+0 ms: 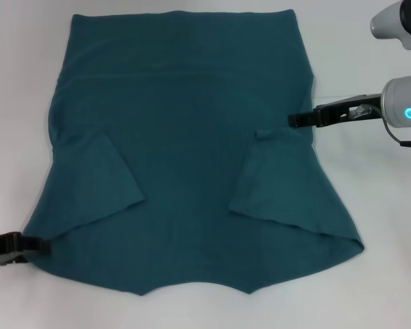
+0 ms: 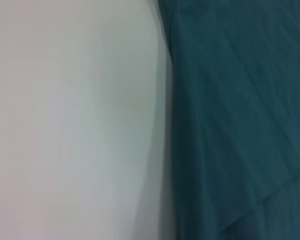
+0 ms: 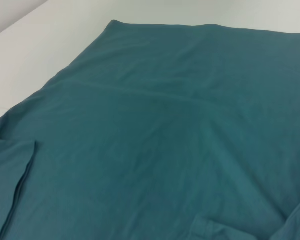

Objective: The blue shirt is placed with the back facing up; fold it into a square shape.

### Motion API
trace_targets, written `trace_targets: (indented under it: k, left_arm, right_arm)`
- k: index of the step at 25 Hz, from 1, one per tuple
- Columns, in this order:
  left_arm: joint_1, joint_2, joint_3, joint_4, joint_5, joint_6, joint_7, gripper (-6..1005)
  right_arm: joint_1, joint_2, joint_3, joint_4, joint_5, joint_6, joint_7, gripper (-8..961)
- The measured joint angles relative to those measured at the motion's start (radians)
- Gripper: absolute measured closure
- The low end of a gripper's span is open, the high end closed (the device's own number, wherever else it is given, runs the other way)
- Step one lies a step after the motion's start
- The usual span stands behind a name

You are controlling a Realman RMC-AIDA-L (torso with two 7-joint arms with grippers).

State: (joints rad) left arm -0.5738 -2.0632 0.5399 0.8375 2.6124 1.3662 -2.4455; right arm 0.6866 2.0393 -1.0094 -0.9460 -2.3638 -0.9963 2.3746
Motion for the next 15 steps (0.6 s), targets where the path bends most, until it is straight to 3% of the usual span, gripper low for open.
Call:
trace_targets:
  k: [7, 15]
  left_arm:
    - [-0.013, 0.000, 0.000, -0.004, 0.001, -0.002, -0.004, 513]
    - [-0.025, 0.000, 0.001, -0.014, 0.002, -0.013, -0.010, 831]
  right_arm:
    - [-0.003, 0.000, 0.000, 0.000, 0.000, 0.000, 0.000, 205]
    - [-0.009, -0.001, 0.000, -0.001, 0.000, -0.015, 0.003, 206]
